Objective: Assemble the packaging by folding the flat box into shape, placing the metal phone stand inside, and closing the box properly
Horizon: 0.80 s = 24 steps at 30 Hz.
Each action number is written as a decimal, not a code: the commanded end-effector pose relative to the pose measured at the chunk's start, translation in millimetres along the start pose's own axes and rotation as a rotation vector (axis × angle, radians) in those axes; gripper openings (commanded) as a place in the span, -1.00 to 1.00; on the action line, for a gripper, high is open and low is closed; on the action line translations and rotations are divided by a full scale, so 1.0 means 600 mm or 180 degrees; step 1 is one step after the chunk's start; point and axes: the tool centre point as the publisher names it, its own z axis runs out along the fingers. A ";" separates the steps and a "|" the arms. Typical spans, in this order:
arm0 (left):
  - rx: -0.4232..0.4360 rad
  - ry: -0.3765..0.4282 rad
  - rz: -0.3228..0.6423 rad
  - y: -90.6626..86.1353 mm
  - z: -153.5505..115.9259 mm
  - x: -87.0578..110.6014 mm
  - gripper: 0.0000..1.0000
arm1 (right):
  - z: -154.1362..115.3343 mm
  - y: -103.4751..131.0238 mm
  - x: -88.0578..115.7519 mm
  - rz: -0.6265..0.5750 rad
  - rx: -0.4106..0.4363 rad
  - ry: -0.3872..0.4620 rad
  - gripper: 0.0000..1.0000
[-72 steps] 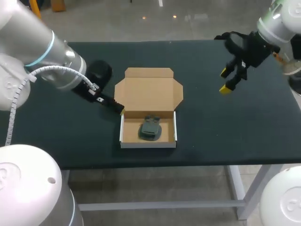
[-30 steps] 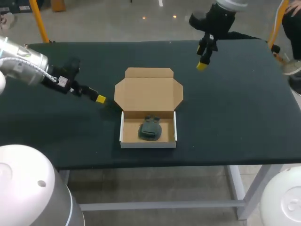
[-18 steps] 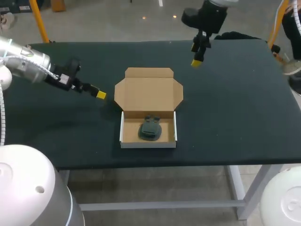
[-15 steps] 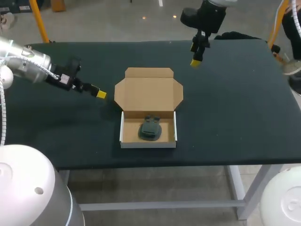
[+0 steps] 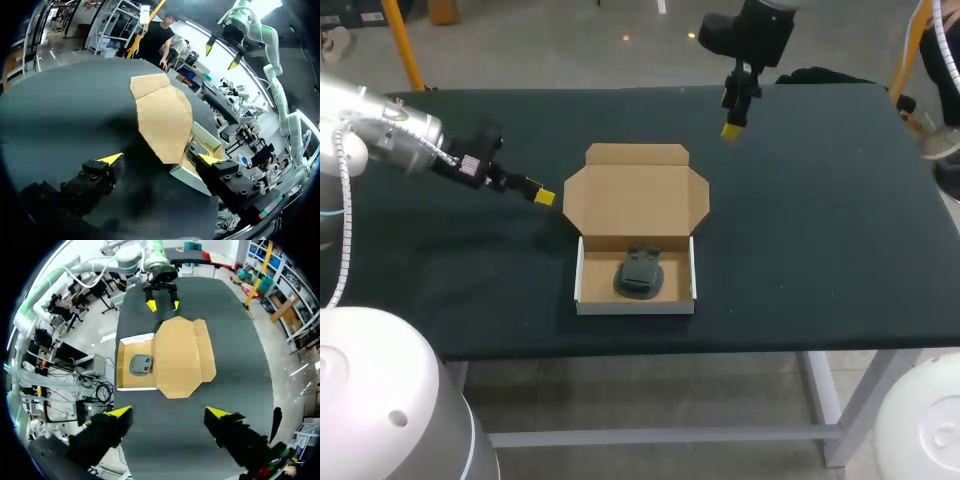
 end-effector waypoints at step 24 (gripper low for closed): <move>-0.0032 0.0516 0.0073 -0.030 0.103 -0.015 0.29 | 0.010 0.025 -0.026 -0.0086 0.0056 0.0156 1.00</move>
